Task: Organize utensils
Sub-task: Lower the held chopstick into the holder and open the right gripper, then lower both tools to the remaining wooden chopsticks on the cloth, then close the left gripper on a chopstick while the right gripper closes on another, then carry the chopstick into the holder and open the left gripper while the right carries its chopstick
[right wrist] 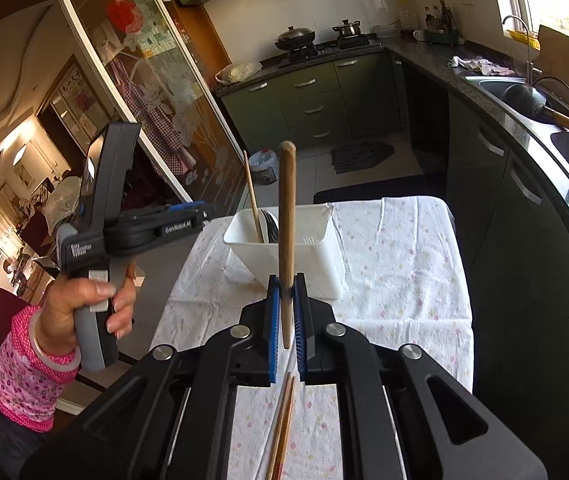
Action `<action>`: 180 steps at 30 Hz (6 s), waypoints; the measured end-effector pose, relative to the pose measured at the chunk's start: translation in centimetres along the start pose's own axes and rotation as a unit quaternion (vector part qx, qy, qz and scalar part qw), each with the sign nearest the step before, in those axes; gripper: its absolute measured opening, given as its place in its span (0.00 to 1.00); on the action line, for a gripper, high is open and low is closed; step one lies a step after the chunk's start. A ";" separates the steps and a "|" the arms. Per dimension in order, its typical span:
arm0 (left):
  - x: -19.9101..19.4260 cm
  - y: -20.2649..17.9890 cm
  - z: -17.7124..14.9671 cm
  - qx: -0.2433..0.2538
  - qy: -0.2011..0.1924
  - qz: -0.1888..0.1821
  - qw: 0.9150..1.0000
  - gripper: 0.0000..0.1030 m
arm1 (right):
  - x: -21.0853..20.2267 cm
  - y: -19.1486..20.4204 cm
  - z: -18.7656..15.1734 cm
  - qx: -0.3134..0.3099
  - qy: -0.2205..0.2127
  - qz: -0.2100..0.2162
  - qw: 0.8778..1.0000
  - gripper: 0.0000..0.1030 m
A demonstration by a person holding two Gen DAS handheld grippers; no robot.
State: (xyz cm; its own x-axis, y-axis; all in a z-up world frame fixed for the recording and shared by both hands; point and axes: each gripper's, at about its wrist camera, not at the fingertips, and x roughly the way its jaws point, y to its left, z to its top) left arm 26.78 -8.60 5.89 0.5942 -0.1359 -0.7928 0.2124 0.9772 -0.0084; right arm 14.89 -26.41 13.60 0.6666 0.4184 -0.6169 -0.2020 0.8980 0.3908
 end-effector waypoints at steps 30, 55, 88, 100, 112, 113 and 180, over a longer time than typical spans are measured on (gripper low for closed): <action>-1.3 1.1 -11.7 0.041 0.100 -0.014 0.994 0.29 | 10.9 0.5 1.0 -0.015 0.041 -0.087 0.995 0.32; 8.8 2.0 -23.0 0.014 0.316 0.029 0.948 0.16 | 1.5 -1.0 -15.6 -0.045 0.148 -0.043 0.987 0.38; 11.7 0.1 -23.1 0.023 0.343 0.005 0.939 0.06 | 11.4 0.8 -18.8 -0.063 0.315 -0.052 0.946 0.35; 11.1 2.4 -22.5 0.021 0.329 -0.003 0.944 0.06 | 18.6 2.0 -20.7 -0.083 0.389 -0.093 0.913 0.21; 10.0 2.9 -22.3 0.030 0.319 -0.016 0.947 0.06 | 21.3 3.7 -21.2 -0.091 0.419 -0.126 0.895 0.13; 9.7 2.9 -22.3 0.031 0.319 -0.017 0.947 0.06 | 21.7 3.9 -21.2 -0.089 0.421 -0.128 0.894 0.13; -10.9 -1.4 2.1 0.005 0.022 -0.030 0.999 0.05 | 1.5 -1.1 -12.7 -0.028 0.155 -0.022 0.987 0.07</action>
State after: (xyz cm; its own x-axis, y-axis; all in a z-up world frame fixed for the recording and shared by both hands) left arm 21.66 -8.80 15.87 0.5461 -0.1868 -0.8166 0.2545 0.9657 -0.0507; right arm 6.99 -25.01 3.53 0.4250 0.3925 -0.8157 -0.2222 0.9188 0.3263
